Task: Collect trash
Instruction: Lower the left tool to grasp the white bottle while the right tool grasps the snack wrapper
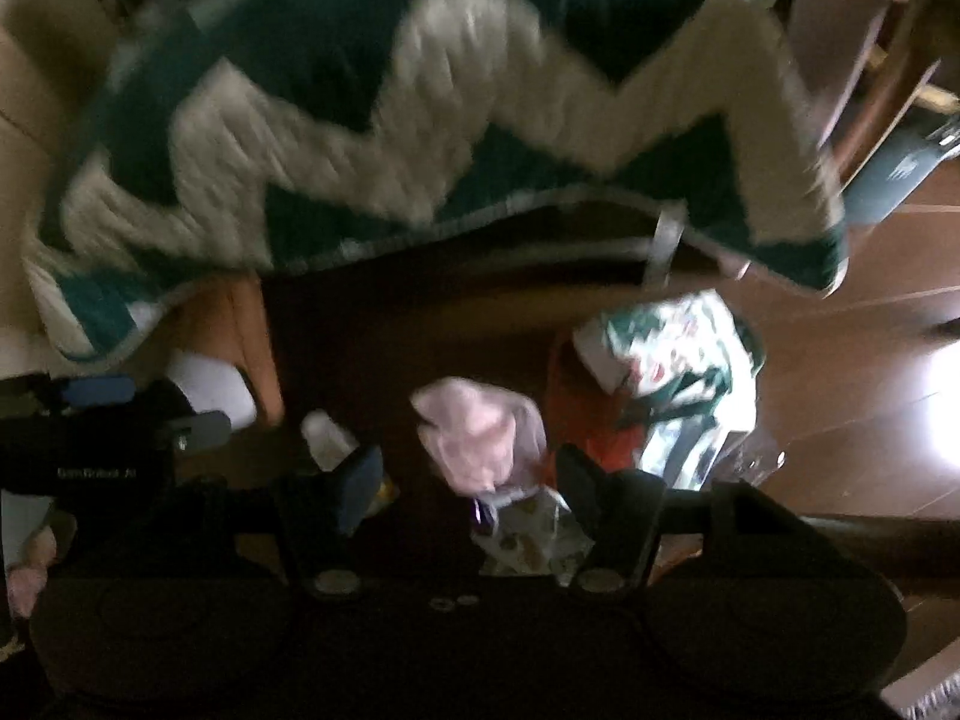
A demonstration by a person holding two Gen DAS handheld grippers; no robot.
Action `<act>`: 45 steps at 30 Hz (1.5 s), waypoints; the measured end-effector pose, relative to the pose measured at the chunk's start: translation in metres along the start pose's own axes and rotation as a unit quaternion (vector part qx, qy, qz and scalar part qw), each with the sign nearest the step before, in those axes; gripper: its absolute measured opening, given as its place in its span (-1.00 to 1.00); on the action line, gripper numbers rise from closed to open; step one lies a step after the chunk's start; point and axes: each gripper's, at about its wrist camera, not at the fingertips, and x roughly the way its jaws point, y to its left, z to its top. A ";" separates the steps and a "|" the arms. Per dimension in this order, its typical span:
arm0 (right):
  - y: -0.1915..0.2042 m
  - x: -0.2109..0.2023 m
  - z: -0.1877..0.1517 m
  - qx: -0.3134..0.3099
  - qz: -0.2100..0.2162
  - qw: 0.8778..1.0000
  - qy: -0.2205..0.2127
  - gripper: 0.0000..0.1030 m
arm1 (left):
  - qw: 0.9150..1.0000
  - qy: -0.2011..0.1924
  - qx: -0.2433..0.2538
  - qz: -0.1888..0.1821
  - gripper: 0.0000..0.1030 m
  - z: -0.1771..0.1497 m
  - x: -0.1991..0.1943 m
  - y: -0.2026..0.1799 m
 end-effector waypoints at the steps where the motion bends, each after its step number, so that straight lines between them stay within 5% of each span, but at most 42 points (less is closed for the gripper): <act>1: 0.000 0.013 0.000 -0.011 -0.003 1.000 0.015 0.24 | 1.000 0.013 -0.002 0.009 0.99 0.000 0.015 0.001; 7: 0.001 0.081 -0.012 -0.149 -0.036 0.985 0.073 0.23 | 0.995 0.086 -0.038 0.030 0.99 -0.003 0.093 0.008; 15: -0.008 0.150 -0.044 -0.254 -0.019 0.956 0.147 0.19 | 0.980 0.164 -0.102 0.038 0.99 -0.017 0.183 0.024; 21: -0.020 0.181 -0.049 -0.243 -0.004 0.954 0.174 0.17 | 0.959 0.203 -0.194 0.030 0.98 -0.026 0.226 0.050; 30: -0.046 0.208 -0.059 -0.219 -0.007 0.955 0.198 0.11 | 0.951 0.216 -0.221 0.030 0.97 -0.034 0.257 0.055; 31: -0.049 0.210 -0.059 -0.216 -0.010 0.956 0.198 -0.09 | 0.950 0.217 -0.221 0.031 0.97 -0.035 0.259 0.055; 32: -0.053 0.212 -0.058 -0.211 -0.015 0.957 0.198 -0.50 | 0.950 0.217 -0.221 0.033 0.96 -0.035 0.259 0.055; 34: -0.058 0.215 -0.057 -0.205 -0.028 0.958 0.199 -0.73 | 0.950 0.218 -0.221 0.032 0.90 -0.036 0.261 0.055; 45: -0.052 0.228 -0.057 -0.236 -0.040 0.953 0.186 -0.60 | 0.948 0.230 -0.222 0.013 0.48 -0.034 0.279 0.052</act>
